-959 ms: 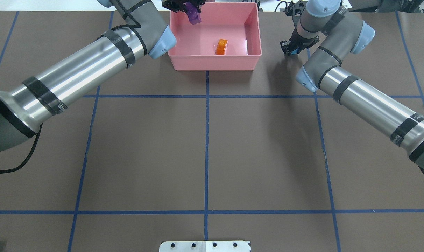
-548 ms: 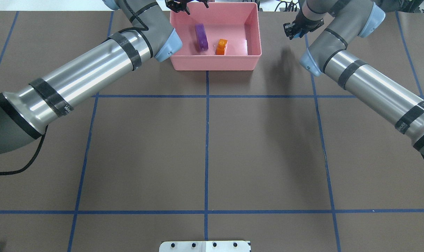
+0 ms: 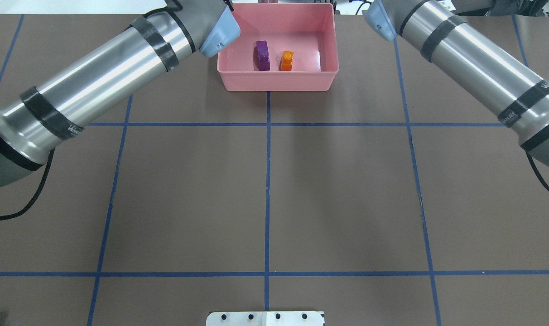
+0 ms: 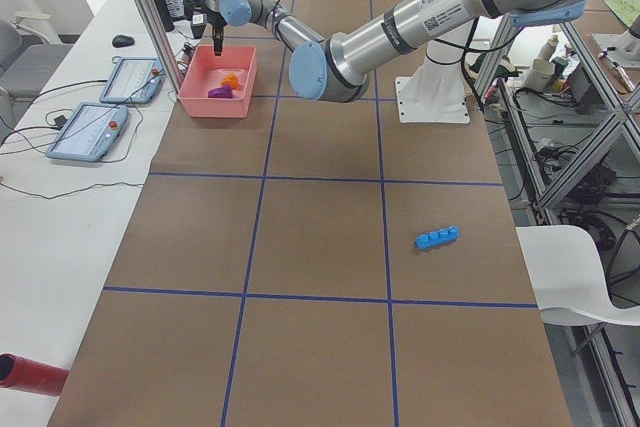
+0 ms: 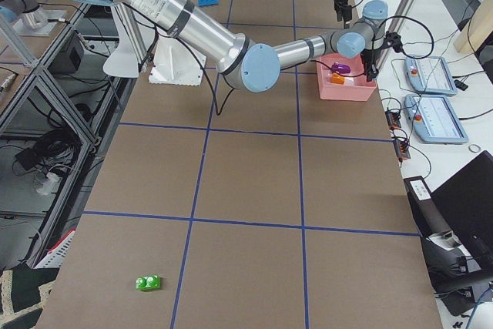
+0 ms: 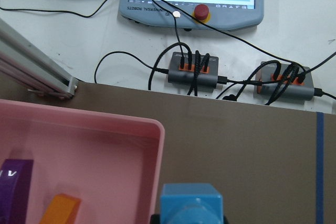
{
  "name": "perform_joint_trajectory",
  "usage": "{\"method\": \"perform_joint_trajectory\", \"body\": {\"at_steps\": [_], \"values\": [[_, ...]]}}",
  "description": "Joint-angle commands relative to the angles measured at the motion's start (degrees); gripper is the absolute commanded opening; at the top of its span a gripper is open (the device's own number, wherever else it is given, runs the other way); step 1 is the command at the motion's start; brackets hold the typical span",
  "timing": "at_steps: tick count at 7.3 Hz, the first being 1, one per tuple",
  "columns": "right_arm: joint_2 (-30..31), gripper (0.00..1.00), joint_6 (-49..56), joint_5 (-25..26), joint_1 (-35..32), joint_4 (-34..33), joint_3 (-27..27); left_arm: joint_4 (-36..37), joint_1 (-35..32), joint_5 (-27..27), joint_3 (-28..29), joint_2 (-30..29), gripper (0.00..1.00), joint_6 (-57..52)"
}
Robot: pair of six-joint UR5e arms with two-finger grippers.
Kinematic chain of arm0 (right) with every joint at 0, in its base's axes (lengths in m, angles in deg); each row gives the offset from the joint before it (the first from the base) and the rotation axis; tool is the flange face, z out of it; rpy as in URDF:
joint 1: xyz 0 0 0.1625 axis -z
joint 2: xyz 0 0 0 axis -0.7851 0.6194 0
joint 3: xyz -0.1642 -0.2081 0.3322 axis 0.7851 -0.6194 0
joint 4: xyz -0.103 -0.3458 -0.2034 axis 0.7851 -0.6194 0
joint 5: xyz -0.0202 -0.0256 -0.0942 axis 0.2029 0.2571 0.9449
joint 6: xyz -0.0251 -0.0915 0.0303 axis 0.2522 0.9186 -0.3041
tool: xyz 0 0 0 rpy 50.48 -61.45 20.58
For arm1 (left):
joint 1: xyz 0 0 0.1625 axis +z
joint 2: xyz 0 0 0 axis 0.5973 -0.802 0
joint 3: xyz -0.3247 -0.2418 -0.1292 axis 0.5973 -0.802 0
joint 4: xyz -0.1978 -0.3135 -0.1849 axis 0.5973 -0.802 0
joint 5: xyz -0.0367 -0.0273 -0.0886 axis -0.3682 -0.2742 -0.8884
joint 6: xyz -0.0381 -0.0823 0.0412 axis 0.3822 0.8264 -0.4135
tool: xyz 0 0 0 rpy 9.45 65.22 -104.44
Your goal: Put all blocks into box
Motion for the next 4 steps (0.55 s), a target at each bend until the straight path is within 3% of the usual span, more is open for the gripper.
{"method": "perform_joint_trajectory", "body": {"at_steps": [1,4], "values": [[-3.2,0.00,-3.9,3.5,3.2,-0.2,-0.2,25.5,-1.3,-1.3,-18.4,5.0,1.00,-13.4],[-3.6,0.00,-7.1,12.8,9.1,7.0,-2.9,39.0,-4.1,-1.2,-48.8,28.7,1.00,-27.2]]}}
